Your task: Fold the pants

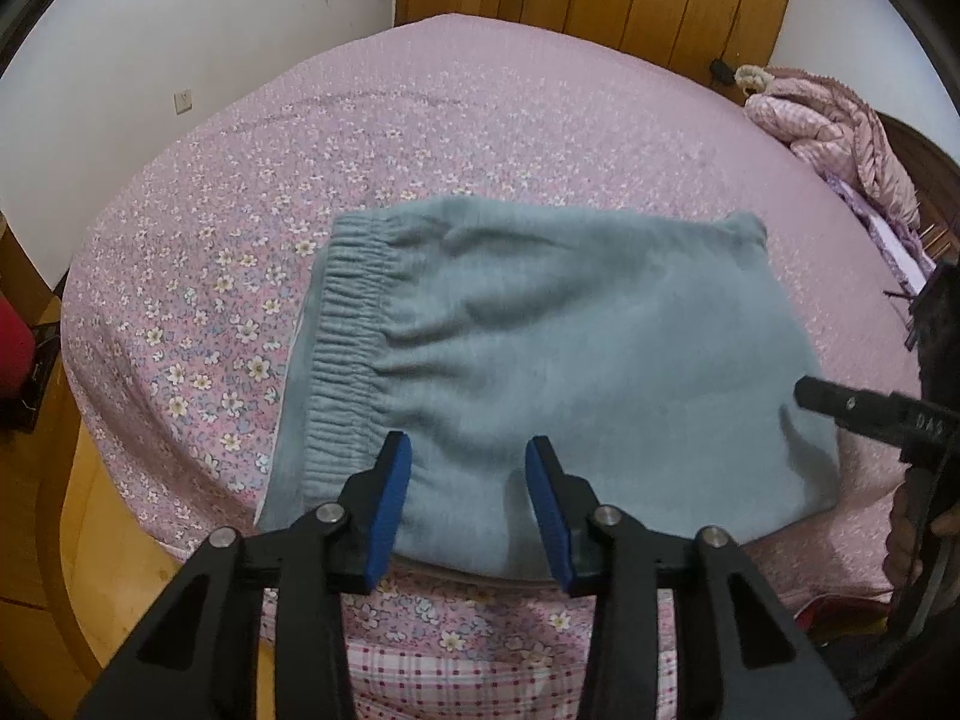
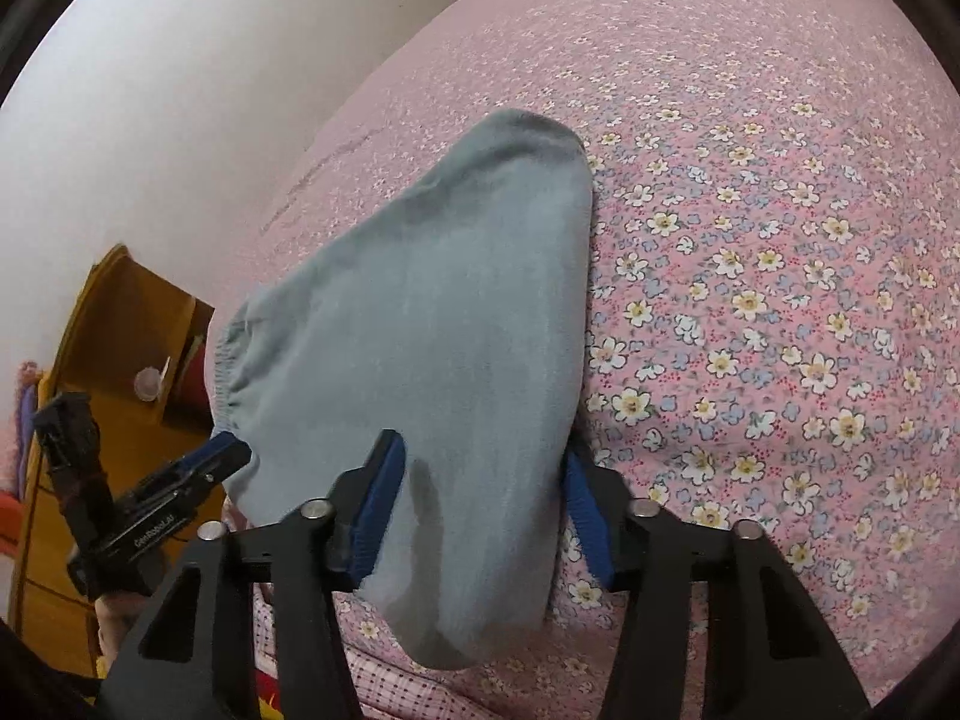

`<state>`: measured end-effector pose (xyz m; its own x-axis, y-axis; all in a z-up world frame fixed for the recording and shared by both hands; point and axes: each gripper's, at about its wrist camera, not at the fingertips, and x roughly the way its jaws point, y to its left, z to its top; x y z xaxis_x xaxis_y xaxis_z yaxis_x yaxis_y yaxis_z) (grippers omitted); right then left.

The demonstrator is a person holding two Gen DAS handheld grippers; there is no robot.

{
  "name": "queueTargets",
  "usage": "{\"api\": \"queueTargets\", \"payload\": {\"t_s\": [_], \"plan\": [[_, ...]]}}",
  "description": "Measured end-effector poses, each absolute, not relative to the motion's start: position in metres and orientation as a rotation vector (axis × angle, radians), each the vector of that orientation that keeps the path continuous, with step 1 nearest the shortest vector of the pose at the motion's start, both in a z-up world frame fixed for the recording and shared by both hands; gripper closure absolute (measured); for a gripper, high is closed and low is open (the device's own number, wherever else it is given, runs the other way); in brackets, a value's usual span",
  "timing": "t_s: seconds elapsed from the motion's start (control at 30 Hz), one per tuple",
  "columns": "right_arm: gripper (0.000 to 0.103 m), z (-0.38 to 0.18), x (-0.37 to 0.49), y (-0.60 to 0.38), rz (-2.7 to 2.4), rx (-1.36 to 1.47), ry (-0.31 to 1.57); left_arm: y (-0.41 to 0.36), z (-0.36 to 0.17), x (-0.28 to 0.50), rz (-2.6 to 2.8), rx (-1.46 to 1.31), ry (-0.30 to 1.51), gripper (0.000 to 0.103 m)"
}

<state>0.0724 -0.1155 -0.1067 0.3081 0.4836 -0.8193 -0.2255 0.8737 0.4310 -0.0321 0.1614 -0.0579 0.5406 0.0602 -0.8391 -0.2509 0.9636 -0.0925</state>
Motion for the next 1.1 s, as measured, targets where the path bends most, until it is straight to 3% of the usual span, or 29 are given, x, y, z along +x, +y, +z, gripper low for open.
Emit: {"api": "queueTargets", "payload": {"t_s": [0.1,0.2,0.73,1.1], "plan": [[0.083,-0.104,0.071,-0.118,0.482,0.270,1.160,0.162,-0.059,-0.032,0.187,-0.215,0.981,0.061],[0.087,-0.096,0.069,-0.116,0.498,0.258,1.136,0.164,-0.058,-0.033,0.181,-0.226,0.976,0.061],[0.089,-0.014,0.059,-0.008,0.713,-0.130,0.952,0.181,-0.026,-0.044,0.182,-0.271,0.897,0.061],[0.090,-0.011,0.066,0.065,0.872,-0.160,1.036,0.221,-0.018,-0.049,0.245,-0.309,0.881,0.061]]}}
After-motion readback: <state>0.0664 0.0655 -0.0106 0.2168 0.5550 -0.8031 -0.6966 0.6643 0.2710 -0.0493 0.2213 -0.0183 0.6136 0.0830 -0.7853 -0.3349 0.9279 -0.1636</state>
